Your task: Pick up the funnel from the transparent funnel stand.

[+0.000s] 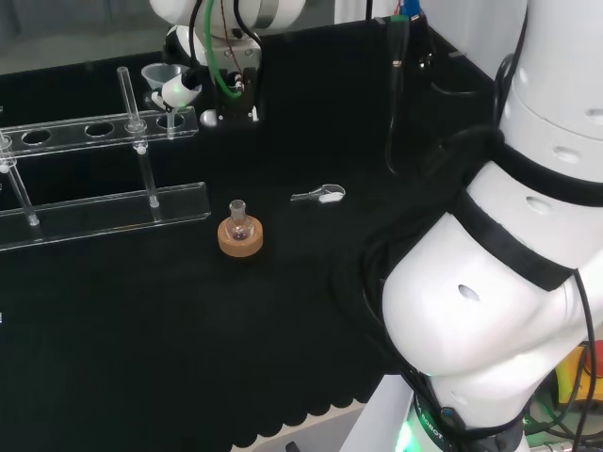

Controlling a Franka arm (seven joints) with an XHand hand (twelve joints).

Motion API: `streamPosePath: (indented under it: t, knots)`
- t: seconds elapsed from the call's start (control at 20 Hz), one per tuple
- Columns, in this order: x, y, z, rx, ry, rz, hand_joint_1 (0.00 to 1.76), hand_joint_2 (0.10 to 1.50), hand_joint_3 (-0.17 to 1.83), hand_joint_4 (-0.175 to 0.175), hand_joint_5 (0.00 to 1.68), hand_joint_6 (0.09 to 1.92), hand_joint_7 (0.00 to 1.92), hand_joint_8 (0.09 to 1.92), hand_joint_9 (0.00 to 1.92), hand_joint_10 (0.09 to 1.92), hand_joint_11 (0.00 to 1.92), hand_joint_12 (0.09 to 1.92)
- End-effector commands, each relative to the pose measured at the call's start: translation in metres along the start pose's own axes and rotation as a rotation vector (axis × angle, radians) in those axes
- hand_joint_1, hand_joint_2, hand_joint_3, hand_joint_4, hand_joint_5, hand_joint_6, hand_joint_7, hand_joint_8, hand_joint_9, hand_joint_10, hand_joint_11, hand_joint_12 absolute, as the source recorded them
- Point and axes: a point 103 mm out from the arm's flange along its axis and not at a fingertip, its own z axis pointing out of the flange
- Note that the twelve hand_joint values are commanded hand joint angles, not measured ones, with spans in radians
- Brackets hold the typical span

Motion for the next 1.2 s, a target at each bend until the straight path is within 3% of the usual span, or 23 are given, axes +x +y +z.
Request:
streamPosePath:
  t: [0.05,0.55,1.2]
  knots:
    - [0.01,-0.011,-0.03,-0.101,-0.032,-0.064,0.93,0.52,0.53,0.071,0.76,0.64,1.05,0.47,0.66,0.43,0.0,0.97]
    - [0.01,-0.026,-0.051,-0.133,-0.072,-0.083,0.94,0.51,0.54,0.072,0.76,0.65,1.05,0.48,0.66,0.42,0.0,0.99]
    - [-0.007,-0.043,-0.065,-0.124,-0.115,-0.085,0.95,0.51,0.56,0.079,0.77,0.66,1.05,0.48,0.67,0.42,0.0,0.99]
